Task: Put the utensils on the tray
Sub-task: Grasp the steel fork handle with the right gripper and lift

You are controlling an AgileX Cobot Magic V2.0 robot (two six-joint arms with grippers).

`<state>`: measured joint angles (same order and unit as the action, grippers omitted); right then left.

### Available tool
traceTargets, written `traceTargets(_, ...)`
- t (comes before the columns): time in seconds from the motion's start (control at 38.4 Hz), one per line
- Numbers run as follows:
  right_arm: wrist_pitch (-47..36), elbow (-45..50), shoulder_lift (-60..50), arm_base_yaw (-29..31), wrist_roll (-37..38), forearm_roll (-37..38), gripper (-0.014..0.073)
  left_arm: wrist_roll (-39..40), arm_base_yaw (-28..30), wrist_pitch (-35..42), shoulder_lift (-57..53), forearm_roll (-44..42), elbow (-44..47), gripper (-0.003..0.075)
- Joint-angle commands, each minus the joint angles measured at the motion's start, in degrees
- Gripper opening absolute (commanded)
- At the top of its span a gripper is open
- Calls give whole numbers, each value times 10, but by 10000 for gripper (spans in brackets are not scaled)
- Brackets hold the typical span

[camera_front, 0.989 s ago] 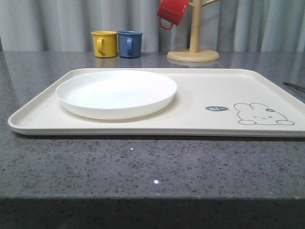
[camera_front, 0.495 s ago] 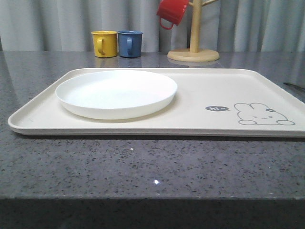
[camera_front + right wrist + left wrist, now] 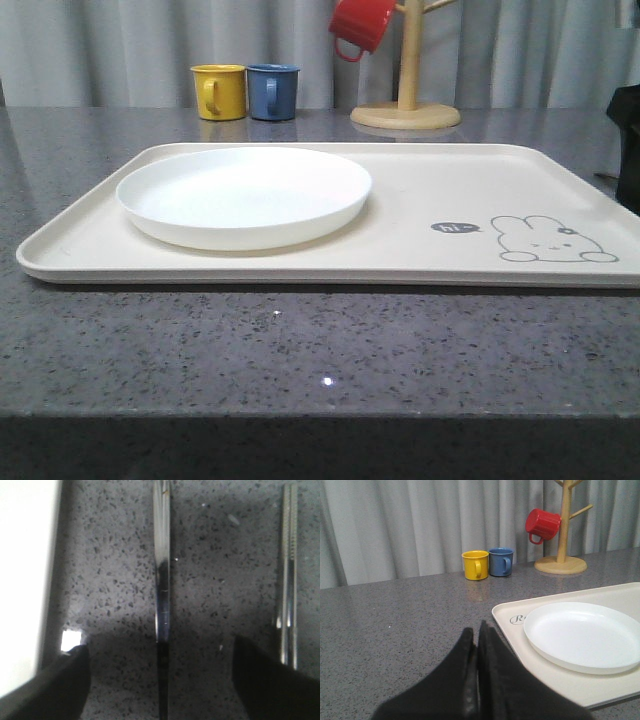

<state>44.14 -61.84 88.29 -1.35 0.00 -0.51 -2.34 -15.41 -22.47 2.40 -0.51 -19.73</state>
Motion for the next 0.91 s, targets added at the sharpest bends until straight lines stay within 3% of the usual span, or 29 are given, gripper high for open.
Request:
traceTargets(0.0,-25,-20,-15,1,-8,5,482,5,0,48,7,5,-15,-18)
traceTargets(0.13,-25,-20,-8,1,-8,5,375,5,0,48,7,5,-15,-18)
traceTargets(0.34,-10,-20,0,1,-8,5,276,5,0,48,7,5,-15,-18)
traceTargets(0.57,-3,-24,-2,1,-8,5,-43,5,0,48,7,5,-15,-18)
traceTargets(0.76,44,-70,-21,1,-8,5,-53,5,0,48,7,5,-15,-18)
traceTargets(0.89,82,-105,-43,-4,29,5,-15,5,0,48,7,5,-15,-18)
